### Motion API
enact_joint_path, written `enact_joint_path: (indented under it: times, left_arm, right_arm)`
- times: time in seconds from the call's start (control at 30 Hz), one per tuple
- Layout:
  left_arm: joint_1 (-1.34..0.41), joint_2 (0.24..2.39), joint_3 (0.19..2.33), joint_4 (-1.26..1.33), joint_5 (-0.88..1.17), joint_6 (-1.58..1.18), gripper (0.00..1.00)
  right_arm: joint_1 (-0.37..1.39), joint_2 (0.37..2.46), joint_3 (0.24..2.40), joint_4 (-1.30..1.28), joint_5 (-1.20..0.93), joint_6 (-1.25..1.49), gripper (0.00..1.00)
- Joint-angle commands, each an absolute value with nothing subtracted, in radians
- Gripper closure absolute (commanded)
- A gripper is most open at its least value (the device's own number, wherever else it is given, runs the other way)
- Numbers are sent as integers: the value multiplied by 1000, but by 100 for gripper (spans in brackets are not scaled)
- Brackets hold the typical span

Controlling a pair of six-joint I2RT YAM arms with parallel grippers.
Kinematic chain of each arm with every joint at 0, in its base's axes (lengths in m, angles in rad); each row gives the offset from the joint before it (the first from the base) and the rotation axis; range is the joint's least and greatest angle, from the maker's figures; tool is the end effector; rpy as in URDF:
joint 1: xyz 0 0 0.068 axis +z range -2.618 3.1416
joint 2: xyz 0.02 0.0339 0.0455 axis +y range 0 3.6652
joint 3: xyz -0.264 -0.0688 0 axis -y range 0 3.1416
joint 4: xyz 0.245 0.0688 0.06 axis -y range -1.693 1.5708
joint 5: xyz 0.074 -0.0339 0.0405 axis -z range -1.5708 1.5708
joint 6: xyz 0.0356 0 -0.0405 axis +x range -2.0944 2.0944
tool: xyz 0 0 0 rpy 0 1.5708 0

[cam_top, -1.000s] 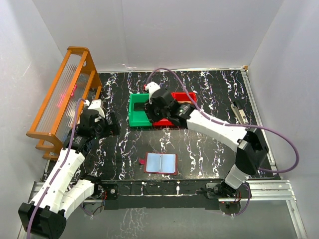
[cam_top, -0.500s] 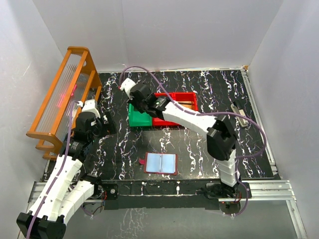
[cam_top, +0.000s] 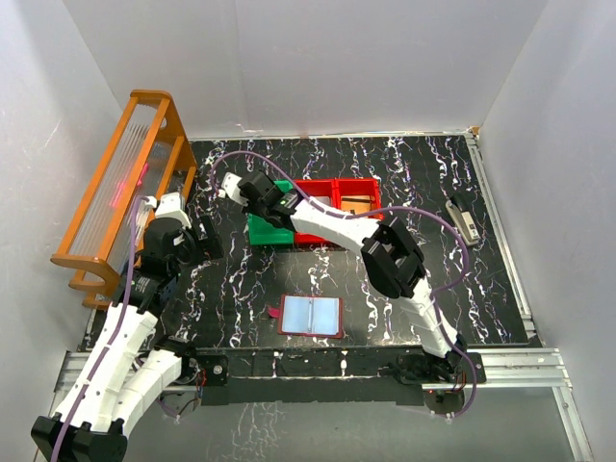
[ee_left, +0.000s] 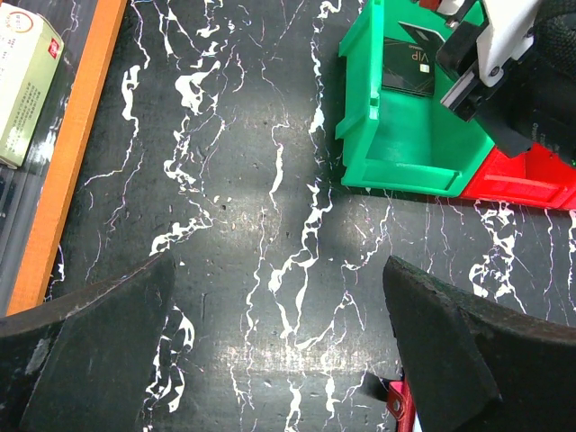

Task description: Take the credit cards out of the card holder

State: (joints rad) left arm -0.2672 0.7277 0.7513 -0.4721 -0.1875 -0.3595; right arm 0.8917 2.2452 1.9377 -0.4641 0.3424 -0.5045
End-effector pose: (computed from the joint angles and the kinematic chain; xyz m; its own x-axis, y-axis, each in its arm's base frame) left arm 0.1605 -0.0371 0.3076 -0.4258 -0.2418 -0.8719 -0.0560 0.9688 -0.2414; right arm 0.3319 0.3921 0.2278 -0.1022 -0.8515 -0.5143 -0.7210 0.4196 -0.5514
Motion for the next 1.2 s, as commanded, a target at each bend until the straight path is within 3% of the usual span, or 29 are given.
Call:
enact_joint_path:
  times: [0.0, 0.6, 1.17]
  left_arm:
    - [-262, 717, 745, -466, -193, -356, 1]
    - [-261, 716, 743, -465, -201, -351, 1]
    - [-262, 746, 743, -460, -179, -342, 2]
  right_arm:
    - [876, 2245, 1989, -370, 316, -632, 100]
    - [855, 2311, 1887, -181, 330, -943, 100]
    - [848, 2357, 1812, -85, 318, -909, 97]
